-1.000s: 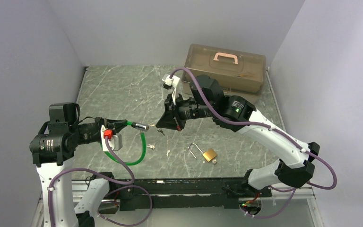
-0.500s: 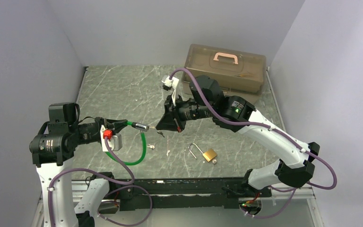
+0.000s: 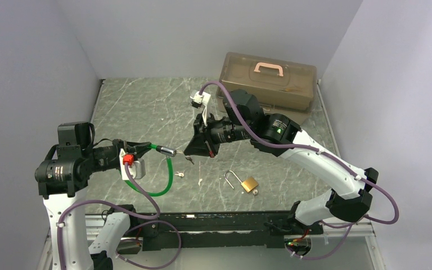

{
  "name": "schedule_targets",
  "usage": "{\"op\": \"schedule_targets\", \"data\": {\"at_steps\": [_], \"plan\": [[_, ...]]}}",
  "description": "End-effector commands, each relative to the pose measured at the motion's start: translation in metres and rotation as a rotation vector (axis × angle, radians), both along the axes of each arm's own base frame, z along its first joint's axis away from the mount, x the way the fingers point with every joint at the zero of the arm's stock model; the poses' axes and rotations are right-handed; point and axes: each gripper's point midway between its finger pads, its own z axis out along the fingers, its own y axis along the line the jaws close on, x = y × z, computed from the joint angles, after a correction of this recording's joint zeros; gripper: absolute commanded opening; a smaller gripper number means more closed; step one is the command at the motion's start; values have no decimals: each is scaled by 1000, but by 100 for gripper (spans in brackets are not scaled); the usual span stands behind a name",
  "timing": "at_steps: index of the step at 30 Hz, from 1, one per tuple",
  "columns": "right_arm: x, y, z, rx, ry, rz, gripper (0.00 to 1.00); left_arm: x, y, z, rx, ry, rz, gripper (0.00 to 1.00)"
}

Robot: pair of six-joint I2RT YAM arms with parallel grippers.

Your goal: Unlock with the key

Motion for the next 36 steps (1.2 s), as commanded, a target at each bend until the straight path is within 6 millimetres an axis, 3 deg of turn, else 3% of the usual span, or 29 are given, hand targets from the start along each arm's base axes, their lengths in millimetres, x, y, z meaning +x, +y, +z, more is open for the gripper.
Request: {"op": "schedule_targets", "data": {"at_steps": [1, 16, 36], "plan": [[-1, 7, 16, 56, -22, 11, 0, -6, -9, 21, -37, -75, -52, 0], [-4, 1, 18, 53, -34, 5, 0, -2, -5, 17, -23, -66, -23, 0], [5, 17, 11, 41, -15, -6, 0, 4, -2, 28, -56, -33, 37, 0]]}}
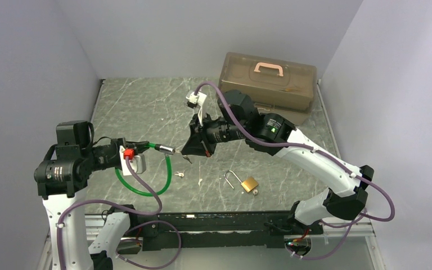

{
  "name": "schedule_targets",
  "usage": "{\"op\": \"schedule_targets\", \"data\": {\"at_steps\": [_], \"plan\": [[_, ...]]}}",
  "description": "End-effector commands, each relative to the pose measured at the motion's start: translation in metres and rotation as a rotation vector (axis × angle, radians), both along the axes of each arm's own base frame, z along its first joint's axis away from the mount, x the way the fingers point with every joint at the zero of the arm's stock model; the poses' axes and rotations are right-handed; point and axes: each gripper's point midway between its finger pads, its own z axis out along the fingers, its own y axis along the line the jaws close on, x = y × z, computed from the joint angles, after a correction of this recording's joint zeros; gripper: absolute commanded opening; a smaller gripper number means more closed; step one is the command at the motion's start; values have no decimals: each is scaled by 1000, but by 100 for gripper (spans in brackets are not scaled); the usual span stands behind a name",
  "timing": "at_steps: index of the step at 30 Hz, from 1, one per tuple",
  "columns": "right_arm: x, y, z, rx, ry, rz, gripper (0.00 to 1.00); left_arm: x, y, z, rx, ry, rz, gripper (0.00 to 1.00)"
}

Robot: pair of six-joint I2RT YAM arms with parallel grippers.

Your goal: Unlock with the key

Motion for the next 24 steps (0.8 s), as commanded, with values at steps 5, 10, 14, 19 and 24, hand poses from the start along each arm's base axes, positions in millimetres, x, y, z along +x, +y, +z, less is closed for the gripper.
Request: {"op": "schedule_targets", "data": {"at_steps": [5, 10, 14, 19, 24], "plan": [[6, 16, 15, 59, -11, -5, 0, -2, -8, 28, -46, -73, -23, 0], [6, 19, 18, 72, -11, 6, 0, -9, -6, 15, 20, -84, -50, 0], [5, 20, 18, 59, -14, 17, 0, -16, -3, -1, 89, -91, -80, 0], [5, 21, 18, 52, -10, 23, 0, -12, 3, -7, 123, -100, -51, 0], [3, 26, 11, 58, 14, 33, 0, -9, -4, 5, 41, -86, -36, 0]]}}
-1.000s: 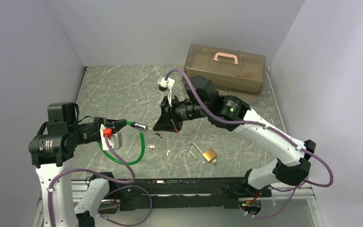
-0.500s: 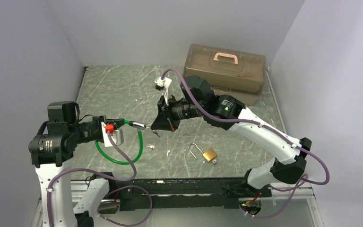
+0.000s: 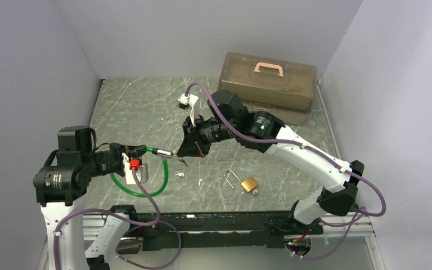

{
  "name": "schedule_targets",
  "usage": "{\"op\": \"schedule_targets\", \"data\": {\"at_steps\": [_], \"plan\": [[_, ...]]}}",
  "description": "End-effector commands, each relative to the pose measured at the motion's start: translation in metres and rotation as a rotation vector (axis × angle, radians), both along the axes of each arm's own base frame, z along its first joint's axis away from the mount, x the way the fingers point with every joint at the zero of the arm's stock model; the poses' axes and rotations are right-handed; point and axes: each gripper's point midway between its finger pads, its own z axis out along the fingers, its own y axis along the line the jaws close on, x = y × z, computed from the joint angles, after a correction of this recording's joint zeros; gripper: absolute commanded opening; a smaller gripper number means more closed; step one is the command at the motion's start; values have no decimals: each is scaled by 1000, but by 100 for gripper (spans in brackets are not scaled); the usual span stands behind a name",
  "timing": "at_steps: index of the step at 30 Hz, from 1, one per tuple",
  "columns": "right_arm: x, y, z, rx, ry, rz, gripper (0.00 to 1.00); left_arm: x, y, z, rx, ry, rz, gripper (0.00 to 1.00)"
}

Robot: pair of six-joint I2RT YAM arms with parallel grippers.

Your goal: Unlock with the key

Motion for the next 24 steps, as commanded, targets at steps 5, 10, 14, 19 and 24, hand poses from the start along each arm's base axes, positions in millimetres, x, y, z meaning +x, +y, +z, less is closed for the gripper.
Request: {"op": "schedule_targets", "data": {"at_steps": [5, 10, 14, 19, 24], "plan": [[-1, 18, 19, 119, -18, 26, 0, -1, -22, 30, -194, -1, -32, 0], [0, 27, 16, 150, -7, 33, 0, -4, -30, 40, -282, 51, -31, 0], [0, 29, 27, 193, -20, 37, 0, -5, -30, 35, -277, 64, -35, 0], [-1, 22, 35, 192, -48, 54, 24, -8, -28, 26, -240, 67, -39, 0], [3, 4, 46, 192, -106, 27, 54, -4, -23, 22, -221, 65, -8, 0]]}}
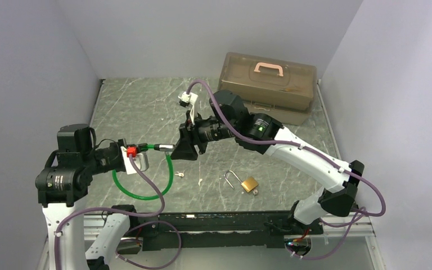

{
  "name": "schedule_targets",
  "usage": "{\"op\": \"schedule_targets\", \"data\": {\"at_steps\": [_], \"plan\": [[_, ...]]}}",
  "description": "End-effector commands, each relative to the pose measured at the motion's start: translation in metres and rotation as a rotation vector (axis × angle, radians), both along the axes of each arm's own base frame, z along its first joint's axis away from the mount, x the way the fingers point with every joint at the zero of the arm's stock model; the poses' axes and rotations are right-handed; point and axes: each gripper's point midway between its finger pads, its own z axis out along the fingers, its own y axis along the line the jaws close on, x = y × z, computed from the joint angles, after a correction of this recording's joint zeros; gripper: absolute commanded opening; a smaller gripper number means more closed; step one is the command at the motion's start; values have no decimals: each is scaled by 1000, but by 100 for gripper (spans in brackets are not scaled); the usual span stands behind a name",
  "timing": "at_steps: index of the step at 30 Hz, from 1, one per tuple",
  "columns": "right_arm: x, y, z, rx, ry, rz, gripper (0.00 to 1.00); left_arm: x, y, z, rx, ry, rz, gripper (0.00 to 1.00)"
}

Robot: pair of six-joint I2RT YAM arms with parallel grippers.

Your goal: Unlock with the key

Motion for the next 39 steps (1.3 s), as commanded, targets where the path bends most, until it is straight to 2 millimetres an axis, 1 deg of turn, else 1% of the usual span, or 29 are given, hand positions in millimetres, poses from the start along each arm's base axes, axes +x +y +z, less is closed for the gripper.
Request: {"op": "schedule_targets", "data": {"at_steps": [1, 3, 7, 9, 13, 18, 22, 24, 27, 30, 31, 34, 35, 36, 37, 38, 39], "plan": [[0, -11, 41, 99, -113, 1, 55, -10, -19, 19, -83, -59, -108, 0], [1, -11, 40, 83, -116, 2, 56, -10, -20, 20, -88, -57, -107, 0], [7, -6, 29, 38, -105, 0, 57, -12, -21, 23, -95, -60, -113, 0], [13, -3, 23, 18, -111, -14, 57, -14, -22, 23, -95, -58, -125, 0], [14, 3, 26, 7, -120, 2, 57, -17, -22, 26, -96, -60, -128, 0], [10, 7, 24, -8, -107, 37, 53, -16, -21, 26, -87, -67, -121, 0], [0, 9, 15, -45, -82, 98, 51, -11, -19, 27, -86, -75, -99, 0], [-1, 11, 10, -65, -81, 113, 48, -9, -18, 28, -90, -74, -91, 0], [-1, 12, 5, -93, -74, 124, 42, -10, -19, 30, -93, -73, -92, 0], [0, 14, 4, -105, -82, 131, 40, -11, -19, 32, -92, -76, -95, 0], [0, 15, 5, -104, -85, 134, 36, -12, -19, 32, -93, -73, -98, 0], [4, 17, 8, -99, -97, 121, 8, -18, -23, 34, -110, -65, -119, 0], [5, 18, 9, -98, -104, 114, 1, -20, -25, 36, -121, -60, -130, 0], [6, 18, 10, -95, -113, 108, 0, -21, -26, 36, -134, -48, -130, 3], [7, 17, 12, -87, -126, 104, 0, -22, -27, 37, -153, -29, -126, 14], [6, 16, 15, -78, -137, 102, 0, -21, -28, 37, -170, -8, -115, 31], [6, 14, 16, -70, -147, 102, 0, -20, -28, 36, -185, 17, -106, 50]]}}
